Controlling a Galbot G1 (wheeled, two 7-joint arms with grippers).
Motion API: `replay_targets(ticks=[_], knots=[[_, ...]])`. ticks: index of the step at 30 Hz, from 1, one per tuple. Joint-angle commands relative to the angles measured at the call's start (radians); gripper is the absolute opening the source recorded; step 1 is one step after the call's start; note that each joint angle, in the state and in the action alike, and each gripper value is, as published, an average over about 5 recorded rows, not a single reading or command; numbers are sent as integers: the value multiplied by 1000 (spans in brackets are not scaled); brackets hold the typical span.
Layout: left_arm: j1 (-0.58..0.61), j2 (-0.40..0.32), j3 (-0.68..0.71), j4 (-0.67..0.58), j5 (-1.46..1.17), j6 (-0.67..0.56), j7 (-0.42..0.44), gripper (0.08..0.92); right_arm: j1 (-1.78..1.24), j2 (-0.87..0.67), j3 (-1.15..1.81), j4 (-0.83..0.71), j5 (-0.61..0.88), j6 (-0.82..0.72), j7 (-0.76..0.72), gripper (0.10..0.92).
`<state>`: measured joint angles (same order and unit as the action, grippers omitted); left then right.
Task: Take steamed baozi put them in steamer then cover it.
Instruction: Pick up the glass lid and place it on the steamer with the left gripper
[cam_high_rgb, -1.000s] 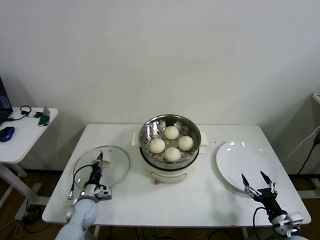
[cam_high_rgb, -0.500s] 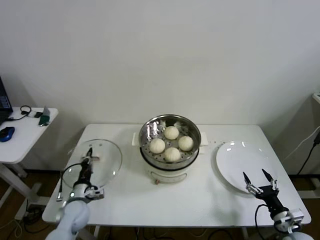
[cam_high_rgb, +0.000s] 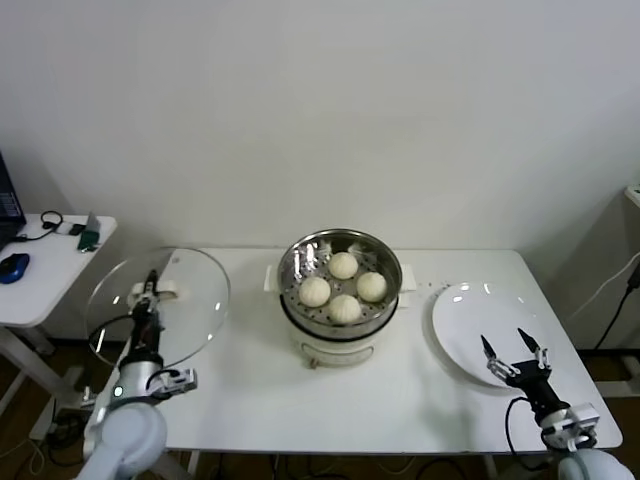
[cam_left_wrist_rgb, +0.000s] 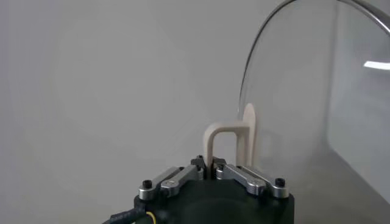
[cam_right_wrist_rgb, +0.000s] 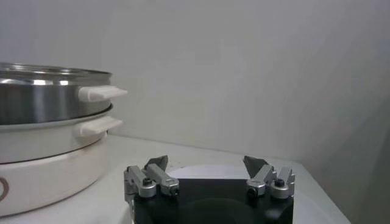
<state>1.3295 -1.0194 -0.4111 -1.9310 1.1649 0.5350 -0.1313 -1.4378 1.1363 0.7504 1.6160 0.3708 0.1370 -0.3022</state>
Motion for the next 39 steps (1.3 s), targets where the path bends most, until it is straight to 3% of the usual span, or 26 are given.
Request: replay_targets(ticks=[1, 4, 8, 15, 29, 39], knots=[[-109, 138, 187, -207, -43, 195, 129, 147, 54, -3, -35, -14, -21, -4, 4, 823], [-240, 115, 331, -186, -7, 236, 198, 147, 71, 0, -44, -19, -31, -7, 7, 823], [-399, 10, 475, -135, 92, 250, 316, 147, 83, 8, -45, -20, -47, -11, 9, 823], [-539, -150, 593, 1, 205, 250, 425, 147, 79, 7, -20, -37, -56, -6, 10, 823], [-639, -423, 687, 270, 236, 250, 383, 147, 59, 13, 22, -53, -58, 8, 0, 823], [-632, -501, 687, 352, 256, 250, 370, 147, 59, 22, 32, -71, -60, 18, -6, 823]])
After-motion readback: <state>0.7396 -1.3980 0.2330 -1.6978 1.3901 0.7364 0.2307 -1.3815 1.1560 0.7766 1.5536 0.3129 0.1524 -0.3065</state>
